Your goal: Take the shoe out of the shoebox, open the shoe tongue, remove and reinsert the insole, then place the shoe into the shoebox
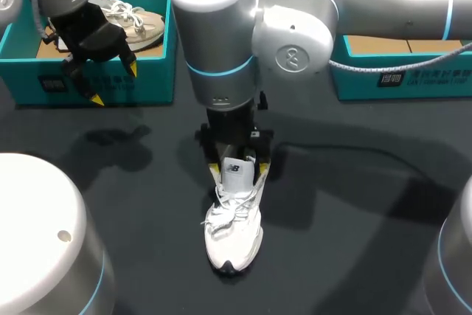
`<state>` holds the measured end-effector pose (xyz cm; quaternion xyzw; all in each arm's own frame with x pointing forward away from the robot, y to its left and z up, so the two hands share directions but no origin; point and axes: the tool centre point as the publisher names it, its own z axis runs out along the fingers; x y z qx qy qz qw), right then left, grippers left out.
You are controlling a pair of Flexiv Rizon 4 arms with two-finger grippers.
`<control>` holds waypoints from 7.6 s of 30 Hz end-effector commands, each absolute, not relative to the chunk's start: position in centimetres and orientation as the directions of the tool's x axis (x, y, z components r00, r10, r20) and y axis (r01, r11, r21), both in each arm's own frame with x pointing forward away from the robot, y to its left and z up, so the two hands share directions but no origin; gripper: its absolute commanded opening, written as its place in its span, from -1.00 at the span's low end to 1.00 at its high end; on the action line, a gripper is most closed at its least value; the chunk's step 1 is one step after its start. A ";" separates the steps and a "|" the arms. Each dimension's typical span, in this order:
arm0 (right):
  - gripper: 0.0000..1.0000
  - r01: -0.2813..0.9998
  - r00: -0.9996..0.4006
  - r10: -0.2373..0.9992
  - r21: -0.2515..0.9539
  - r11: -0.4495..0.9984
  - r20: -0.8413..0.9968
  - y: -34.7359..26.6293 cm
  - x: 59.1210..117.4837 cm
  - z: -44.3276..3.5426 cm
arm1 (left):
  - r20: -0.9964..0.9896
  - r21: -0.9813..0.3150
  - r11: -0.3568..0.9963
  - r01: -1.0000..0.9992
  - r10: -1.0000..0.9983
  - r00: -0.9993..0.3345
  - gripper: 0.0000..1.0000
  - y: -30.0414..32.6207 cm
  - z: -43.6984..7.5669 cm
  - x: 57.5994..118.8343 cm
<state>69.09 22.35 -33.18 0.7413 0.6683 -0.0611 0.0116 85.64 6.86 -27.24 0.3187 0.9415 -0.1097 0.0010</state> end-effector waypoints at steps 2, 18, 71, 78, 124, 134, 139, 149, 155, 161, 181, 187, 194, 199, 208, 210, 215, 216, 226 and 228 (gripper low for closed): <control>0.87 0.920 0.387 0.915 -0.021 -0.392 -0.116 22.6 68.3 -33.1 | -0.069 -0.203 0.773 0.601 0.601 -0.797 1.00 6.8 -27.2 85.7; 1.00 0.930 0.363 0.927 -0.031 -0.367 -0.091 22.6 67.6 -33.0 | -0.069 -0.203 0.773 0.601 0.601 -0.797 1.00 6.8 -27.2 85.7; -0.12 0.916 0.402 0.915 0.019 -0.402 -0.041 26.1 59.0 -29.9 | -0.069 -0.203 0.773 0.601 0.601 -0.797 1.00 6.8 -27.2 85.7; -0.17 0.908 0.419 0.907 0.029 -0.419 -0.046 24.8 61.3 -30.4 | -0.069 -0.203 0.773 0.601 0.601 -0.797 1.00 6.8 -27.2 85.7; -0.44 0.953 0.299 0.954 -0.043 -0.299 -0.009 21.9 70.4 -35.5 | -0.069 -0.203 0.773 0.601 0.601 -0.797 1.00 6.8 -27.2 85.7; -0.33 0.996 0.089 0.988 0.037 -0.085 -0.128 22.3 68.8 -29.8 | -0.069 -0.203 0.773 0.601 0.601 -0.797 1.00 6.8 -27.2 85.7; -0.10 0.965 -0.255 0.949 0.019 0.263 -0.186 22.1 69.7 -28.7 | -0.069 -0.203 0.773 0.601 0.601 -0.797 1.00 6.8 -27.2 85.7; 1.00 0.721 -0.660 0.697 0.026 0.692 -0.280 21.2 71.2 -26.9 | -0.069 -0.203 0.773 0.601 0.601 -0.797 1.00 6.8 -27.2 85.7; 1.00 0.520 -0.831 0.524 0.070 0.851 -0.187 18.9 72.5 -26.7 | -0.069 -0.203 0.773 0.601 0.601 -0.797 1.00 6.8 -27.2 85.7; 1.00 0.434 -0.886 0.443 0.095 0.896 -0.138 18.5 72.8 -26.8 | -0.069 -0.203 0.773 0.601 0.601 -0.797 1.00 6.8 -27.2 85.7; 1.00 0.361 -0.908 0.377 0.117 0.925 -0.182 20.4 75.1 -28.9 | -0.069 -0.203 0.773 0.601 0.601 -0.797 1.00 6.8 -27.2 85.7; 1.00 0.351 -0.910 0.367 0.113 0.930 -0.192 20.0 76.3 -29.4 | -0.069 -0.203 0.773 0.601 0.601 -0.797 1.00 6.8 -27.2 85.7; 0.84 0.319 -0.928 0.334 0.113 0.941 -0.162 19.1 78.0 -30.9 | -0.069 -0.203 0.773 0.601 0.601 -0.797 1.00 6.8 -27.2 85.7; 0.62 0.297 -0.942 0.309 0.102 0.949 -0.129 19.0 78.8 -32.3 | -0.069 -0.203 0.773 0.601 0.601 -0.797 1.00 6.8 -27.2 85.7; 0.37 0.297 -0.947 0.308 0.118 0.948 -0.093 18.7 79.2 -34.3 | -0.069 -0.203 0.773 0.601 0.601 -0.797 1.00 6.8 -27.2 85.7; 0.33 0.297 -0.947 0.308 0.117 0.948 -0.089 18.7 79.2 -34.6 | -0.069 -0.203 0.773 0.601 0.601 -0.797 1.00 6.8 -27.2 85.7; 0.29 0.286 -0.951 0.297 0.122 0.950 -0.083 18.8 79.2 -35.5 | -0.069 -0.203 0.773 0.601 0.601 -0.797 1.00 6.8 -27.2 85.7; 0.30 0.282 -0.953 0.293 0.124 0.951 -0.081 18.9 79.2 -35.7 | -0.069 -0.203 0.773 0.601 0.601 -0.797 1.00 6.8 -27.2 85.7; 0.11 0.287 -0.953 0.296 0.117 0.951 -0.066 18.9 79.4 -36.6 | -0.069 -0.203 0.773 0.601 0.601 -0.797 1.00 6.8 -27.2 85.7; 0.08 0.288 -0.953 0.296 0.116 0.951 -0.065 19.0 79.4 -36.7 | -0.069 -0.203 0.773 0.601 0.601 -0.797 1.00 6.8 -27.2 85.7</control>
